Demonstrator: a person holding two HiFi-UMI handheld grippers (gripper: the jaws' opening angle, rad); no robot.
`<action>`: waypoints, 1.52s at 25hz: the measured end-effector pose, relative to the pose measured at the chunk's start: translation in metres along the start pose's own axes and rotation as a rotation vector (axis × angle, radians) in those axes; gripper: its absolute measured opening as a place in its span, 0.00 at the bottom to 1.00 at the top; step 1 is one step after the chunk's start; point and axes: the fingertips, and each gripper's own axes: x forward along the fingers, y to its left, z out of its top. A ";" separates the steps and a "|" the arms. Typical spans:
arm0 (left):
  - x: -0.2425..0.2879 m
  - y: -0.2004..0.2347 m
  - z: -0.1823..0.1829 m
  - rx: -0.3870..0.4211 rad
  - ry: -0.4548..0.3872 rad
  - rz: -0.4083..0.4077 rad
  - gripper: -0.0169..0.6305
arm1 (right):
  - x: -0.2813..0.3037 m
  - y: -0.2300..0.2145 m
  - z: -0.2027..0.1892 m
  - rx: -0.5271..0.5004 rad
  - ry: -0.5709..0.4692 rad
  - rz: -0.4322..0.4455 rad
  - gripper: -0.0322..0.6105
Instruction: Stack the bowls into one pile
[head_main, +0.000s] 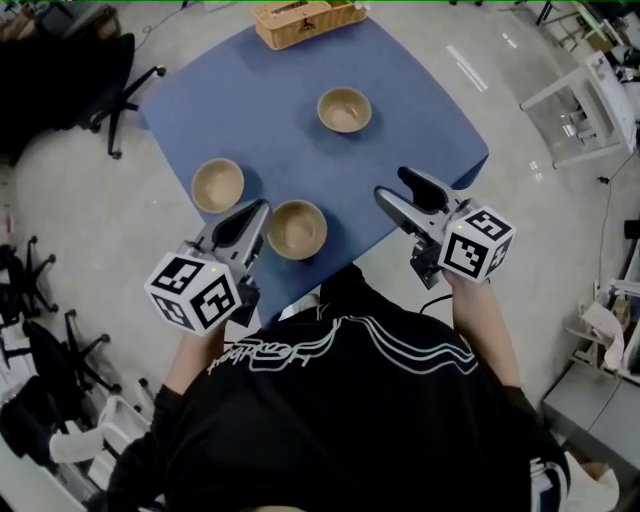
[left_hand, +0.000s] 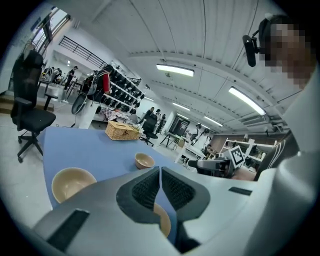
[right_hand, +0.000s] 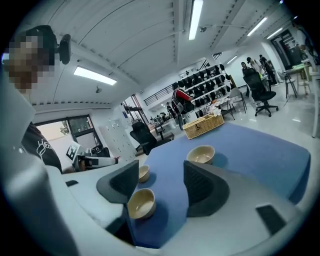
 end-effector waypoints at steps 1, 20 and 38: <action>0.005 0.004 0.001 -0.008 -0.002 0.012 0.08 | 0.005 -0.007 0.001 0.007 0.007 0.005 0.51; 0.056 0.050 0.005 -0.099 0.004 0.184 0.08 | 0.097 -0.134 0.015 0.116 0.166 -0.013 0.51; 0.046 0.060 -0.006 -0.149 -0.074 0.354 0.08 | 0.161 -0.201 -0.001 0.079 0.300 -0.066 0.43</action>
